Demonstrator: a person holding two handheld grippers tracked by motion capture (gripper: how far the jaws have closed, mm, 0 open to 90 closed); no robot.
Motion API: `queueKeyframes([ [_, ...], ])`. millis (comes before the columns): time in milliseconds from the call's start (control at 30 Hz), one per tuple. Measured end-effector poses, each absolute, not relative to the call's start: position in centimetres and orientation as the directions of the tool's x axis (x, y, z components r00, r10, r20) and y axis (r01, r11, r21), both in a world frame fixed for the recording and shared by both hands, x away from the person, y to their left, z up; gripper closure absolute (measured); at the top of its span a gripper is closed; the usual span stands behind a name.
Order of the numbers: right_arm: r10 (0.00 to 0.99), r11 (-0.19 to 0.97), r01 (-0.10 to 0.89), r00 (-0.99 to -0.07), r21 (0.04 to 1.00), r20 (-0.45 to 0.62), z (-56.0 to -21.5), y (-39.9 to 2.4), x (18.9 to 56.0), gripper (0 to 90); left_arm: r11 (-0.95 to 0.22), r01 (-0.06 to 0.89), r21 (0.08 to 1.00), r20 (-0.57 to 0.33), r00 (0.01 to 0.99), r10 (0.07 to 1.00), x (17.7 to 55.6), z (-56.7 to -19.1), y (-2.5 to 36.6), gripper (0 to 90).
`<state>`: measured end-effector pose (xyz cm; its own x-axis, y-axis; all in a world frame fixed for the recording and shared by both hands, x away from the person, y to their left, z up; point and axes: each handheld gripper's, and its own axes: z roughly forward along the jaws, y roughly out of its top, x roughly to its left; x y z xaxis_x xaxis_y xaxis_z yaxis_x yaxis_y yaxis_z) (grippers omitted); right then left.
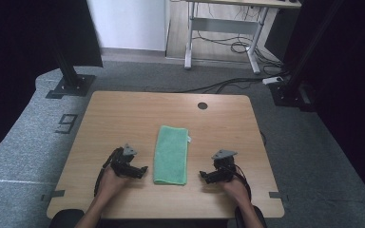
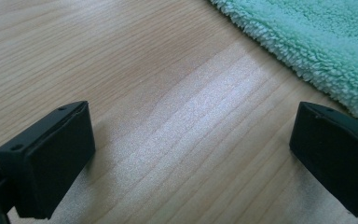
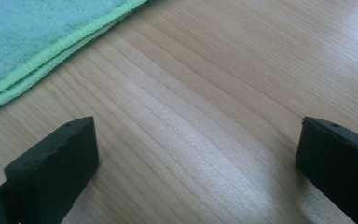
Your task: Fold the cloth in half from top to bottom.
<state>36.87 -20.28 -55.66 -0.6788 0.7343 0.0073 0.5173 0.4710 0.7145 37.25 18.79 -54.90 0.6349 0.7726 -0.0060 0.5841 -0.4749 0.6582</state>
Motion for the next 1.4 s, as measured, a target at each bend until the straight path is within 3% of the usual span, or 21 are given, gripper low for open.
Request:
queueKeyframes([
  [533,0.761,0.441,0.527,-0.649,0.727,0.010,-55.0,-19.5,37.0,1.4,-0.472,0.574,0.670,-0.010,0.643,0.766,38.3,-54.7,18.0,0.0],
  [833,0.730,0.447,0.500,-0.683,0.741,0.020,-54.5,-17.0,36.9,1.4,-0.421,0.566,0.709,-0.049,0.635,0.771,39.3,-54.2,17.3,0.0],
  [1400,0.733,0.463,0.492,-0.680,0.738,-0.007,-55.1,-13.9,36.9,1.4,-0.503,0.536,0.678,0.027,0.666,0.746,38.8,-54.9,14.9,0.0],
])
